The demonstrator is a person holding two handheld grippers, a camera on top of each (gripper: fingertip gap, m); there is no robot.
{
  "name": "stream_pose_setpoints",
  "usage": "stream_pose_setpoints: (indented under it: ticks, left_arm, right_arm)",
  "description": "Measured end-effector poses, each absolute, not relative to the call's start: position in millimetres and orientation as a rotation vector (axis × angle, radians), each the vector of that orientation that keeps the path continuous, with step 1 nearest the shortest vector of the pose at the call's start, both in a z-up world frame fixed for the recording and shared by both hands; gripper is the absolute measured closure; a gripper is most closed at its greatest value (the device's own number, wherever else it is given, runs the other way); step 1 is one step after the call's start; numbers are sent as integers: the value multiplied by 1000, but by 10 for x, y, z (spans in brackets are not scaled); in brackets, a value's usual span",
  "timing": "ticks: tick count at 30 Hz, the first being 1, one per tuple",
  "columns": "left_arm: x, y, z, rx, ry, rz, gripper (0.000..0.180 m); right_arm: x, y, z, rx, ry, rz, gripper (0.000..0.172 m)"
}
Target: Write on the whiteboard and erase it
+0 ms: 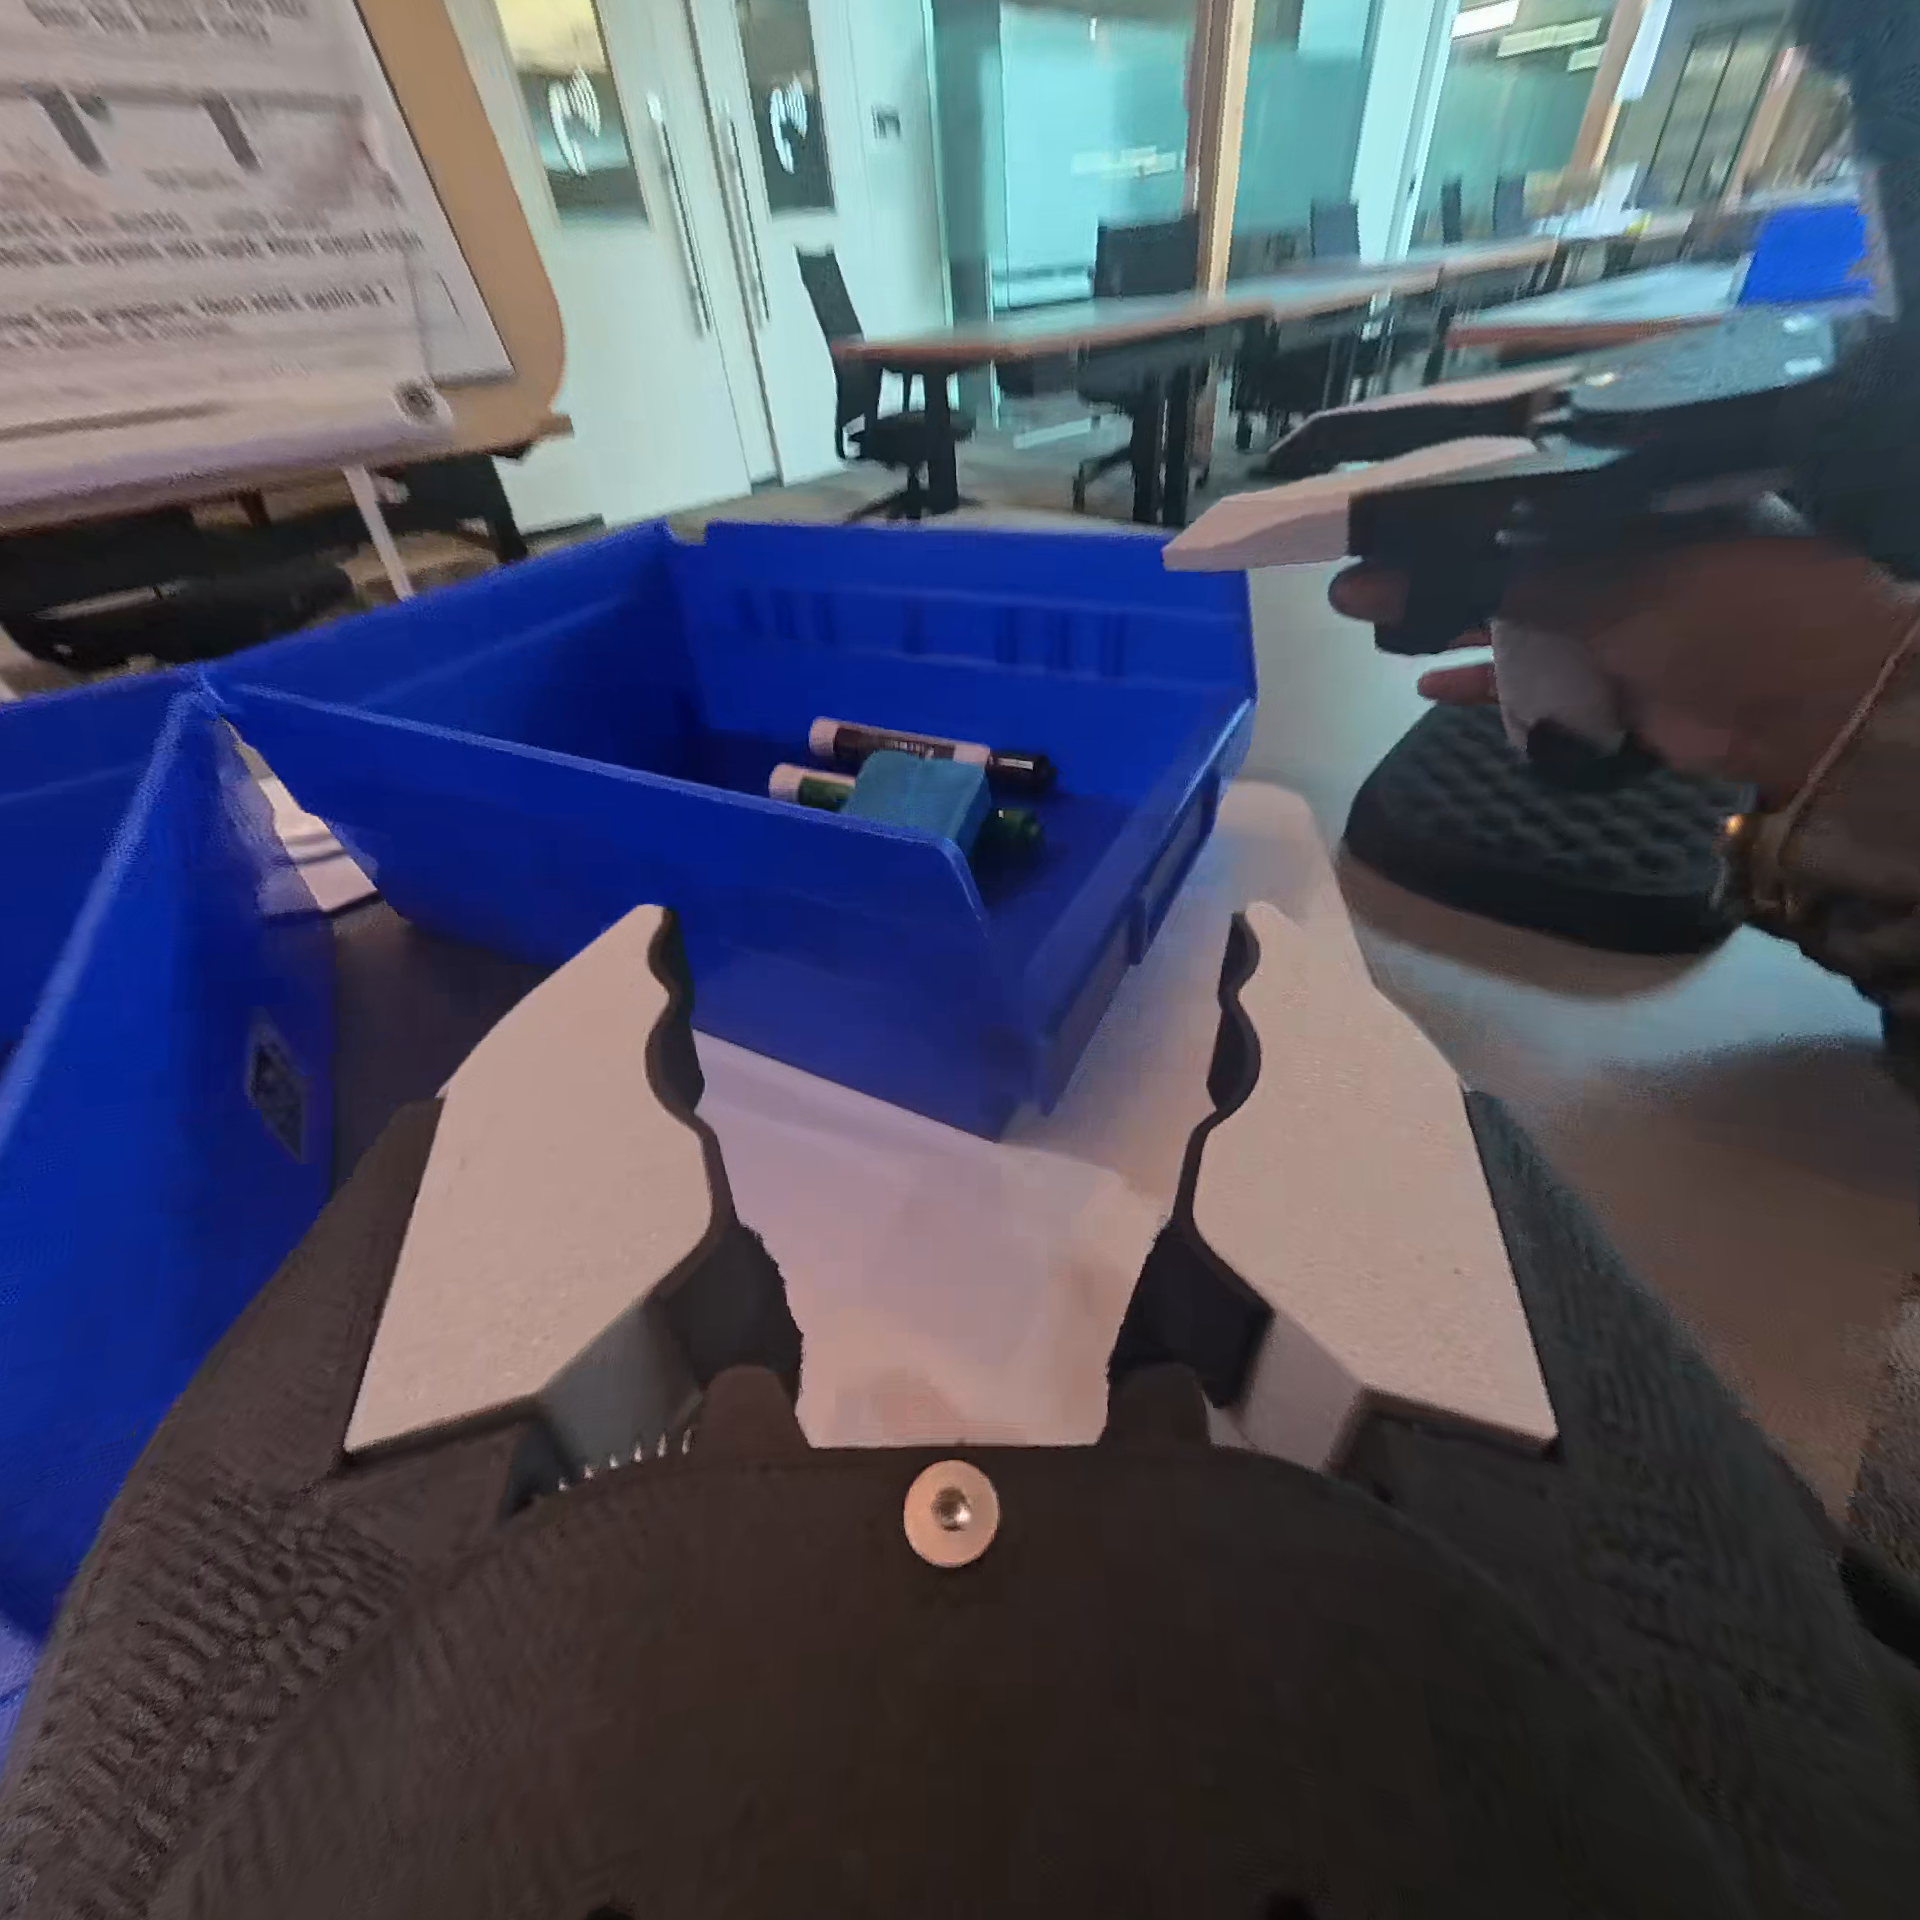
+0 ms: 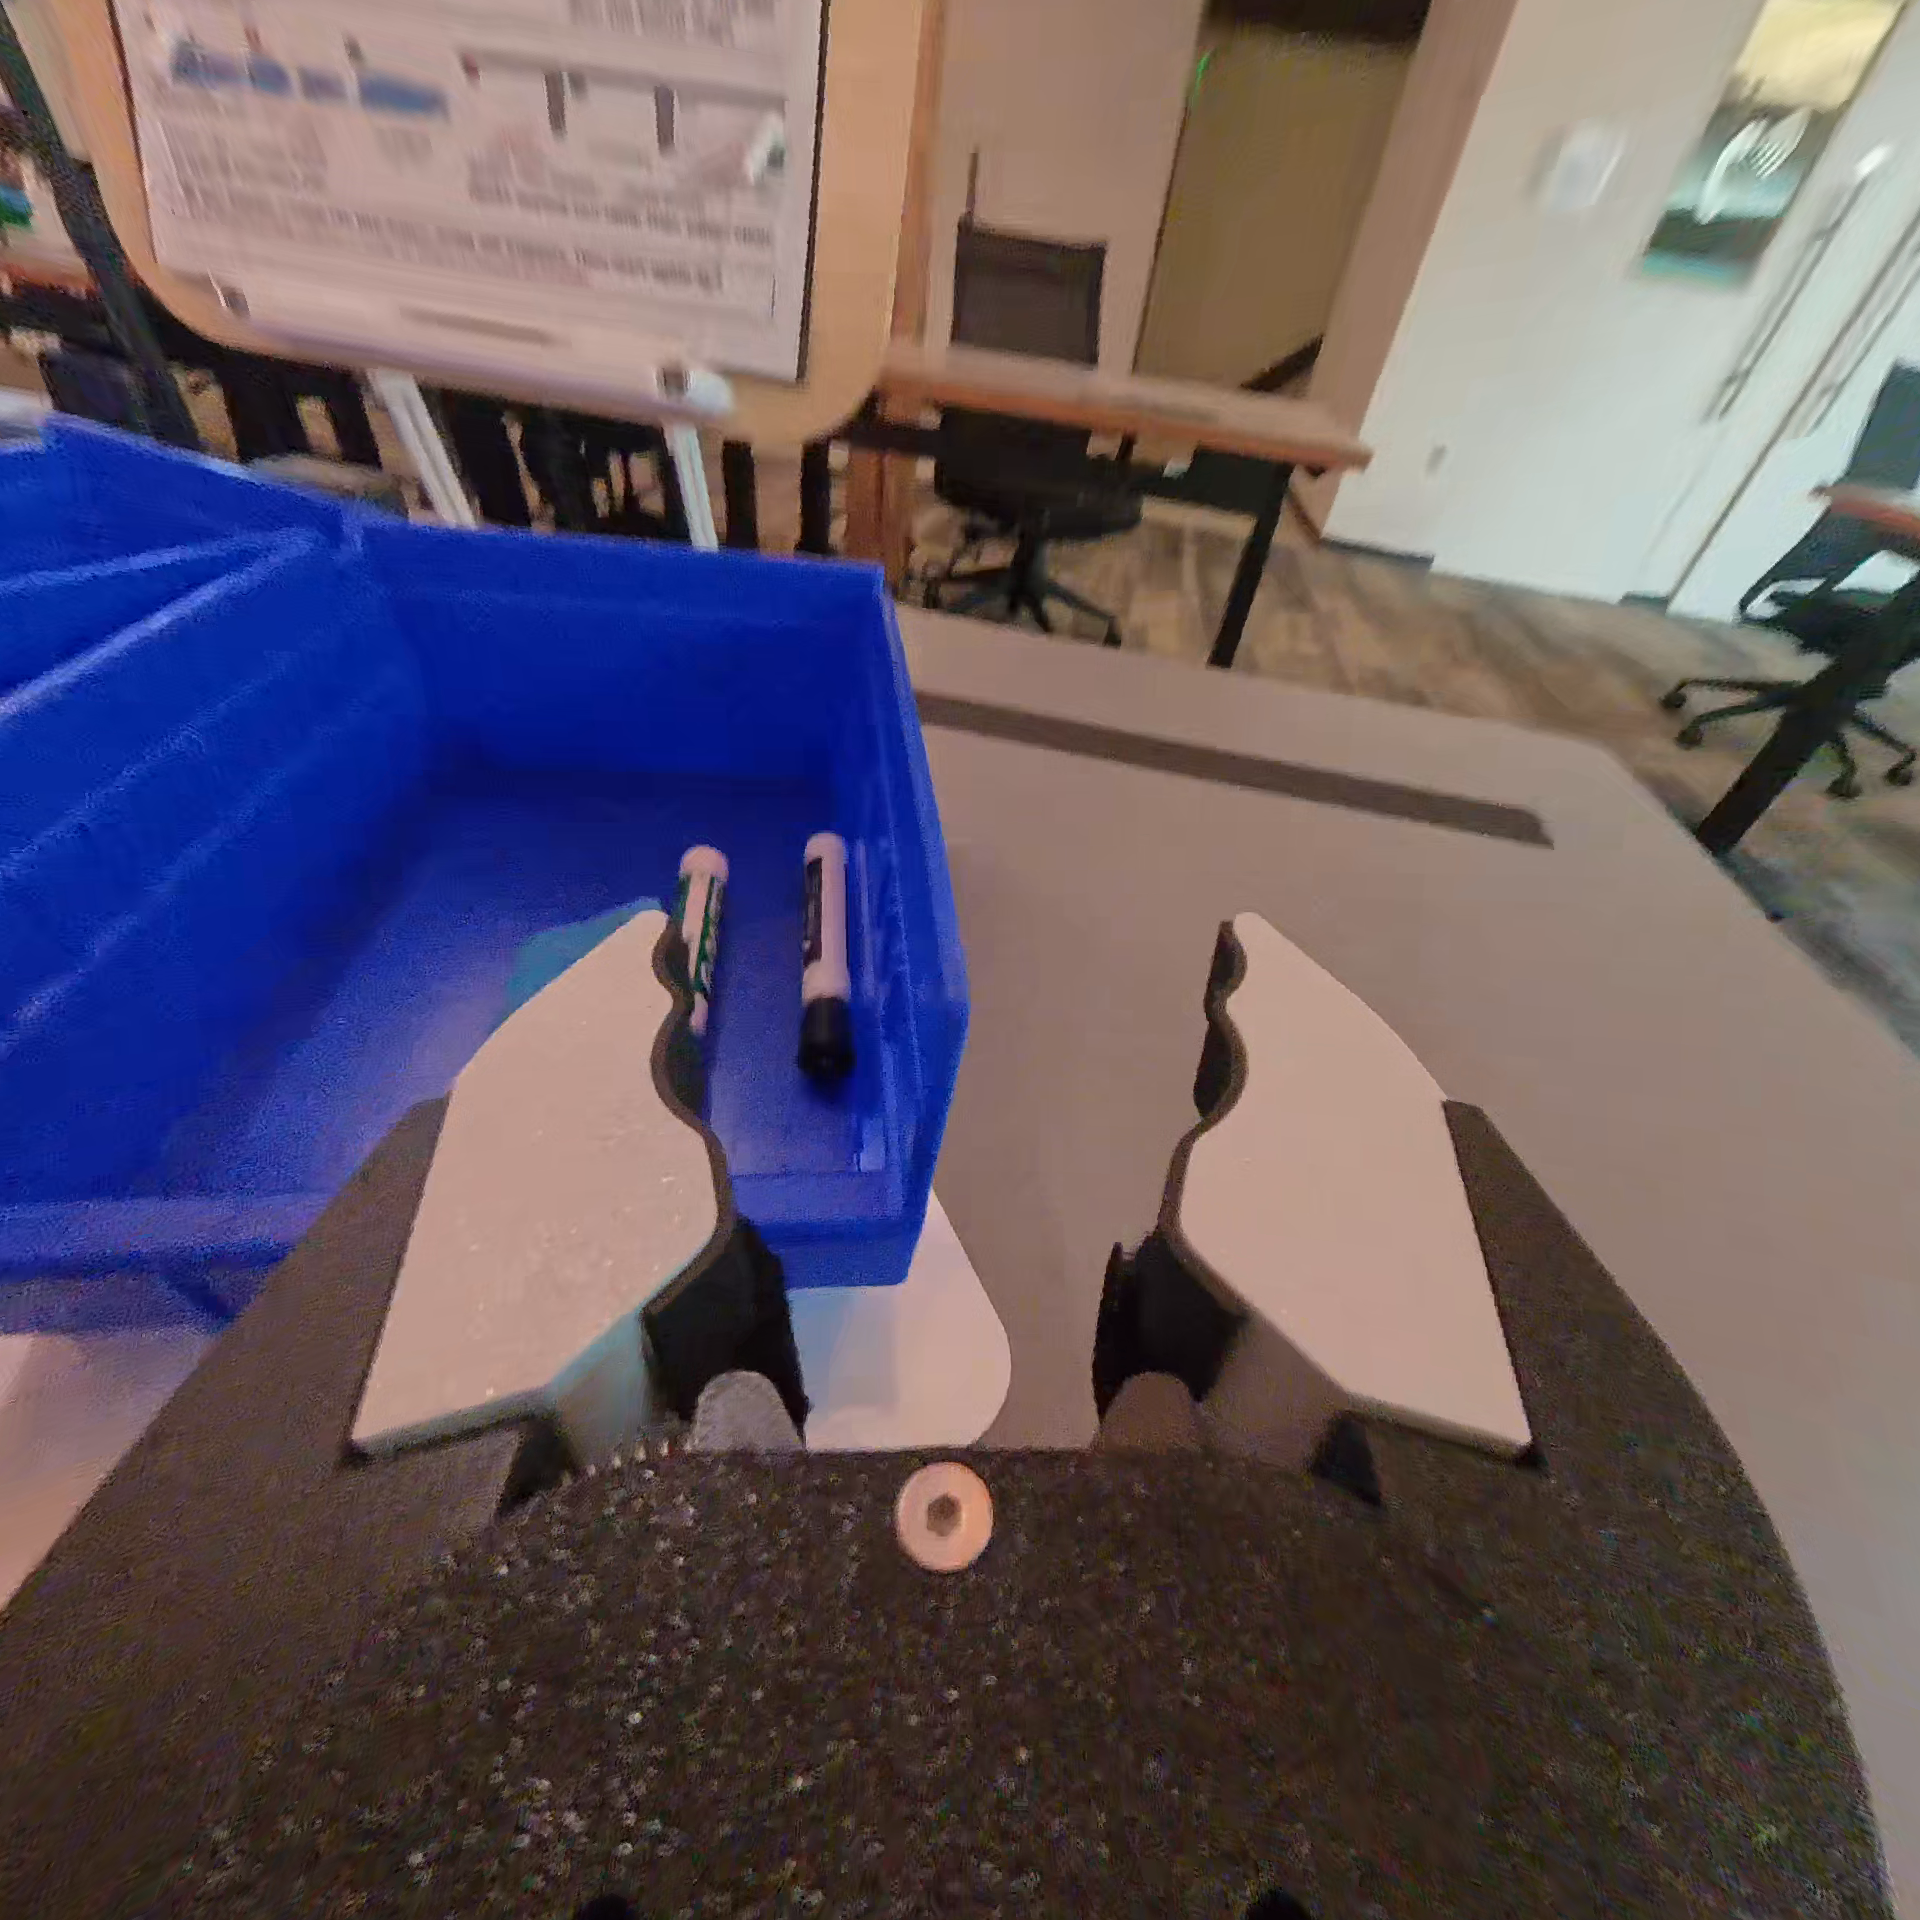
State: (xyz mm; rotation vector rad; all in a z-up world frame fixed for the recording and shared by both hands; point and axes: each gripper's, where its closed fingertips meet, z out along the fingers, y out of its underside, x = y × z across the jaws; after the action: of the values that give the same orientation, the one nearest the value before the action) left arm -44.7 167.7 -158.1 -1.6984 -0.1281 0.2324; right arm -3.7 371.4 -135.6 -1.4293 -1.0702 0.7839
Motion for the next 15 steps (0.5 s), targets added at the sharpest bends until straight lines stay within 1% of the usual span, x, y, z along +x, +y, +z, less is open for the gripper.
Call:
stream_pose_setpoints:
  ticks: [2,3,5,6,7,8,9,10,12,13,15]
  left_arm:
    - [-494,1776,-1647,-1743,-138,237,89]
    - [-529,1821,-1668,-1757,-145,243,95]
    - [-604,1892,-1717,-1787,-163,252,106]
    - [-638,1917,-1747,-1804,-170,256,108]
    - [-675,1929,-1776,-1821,-181,262,111]
    - [-747,1917,-1799,-1830,-214,288,109]
    - [-828,1890,-1808,-1829,-234,323,109]
    - [-884,1873,-1814,-1822,-246,331,114]
    - [-1037,1802,-1798,-1799,-320,382,140]
    - [-1105,1762,-1796,-1801,-321,451,149]
    - [-1150,1701,-1763,-1790,-313,535,158]
  right_arm:
    - [-175,3752,-1595,-1497,-1213,835,94]
    - [-242,3734,-1674,-1512,-1268,867,103]
    - [-344,3651,-1776,-1526,-1345,916,115]
    - [-374,3582,-1812,-1521,-1387,930,126]
    - [-372,3562,-1824,-1524,-1394,906,132]
    - [-337,3557,-1824,-1519,-1399,855,152]
    - [-302,3512,-1817,-1495,-1423,817,163]
    - [-279,3455,-1814,-1484,-1430,781,162]
    - [-219,3387,-1817,-1476,-1408,654,163]
    - [-195,3319,-1807,-1448,-1409,610,162]
    - [-117,3208,-1781,-1416,-1380,515,161]
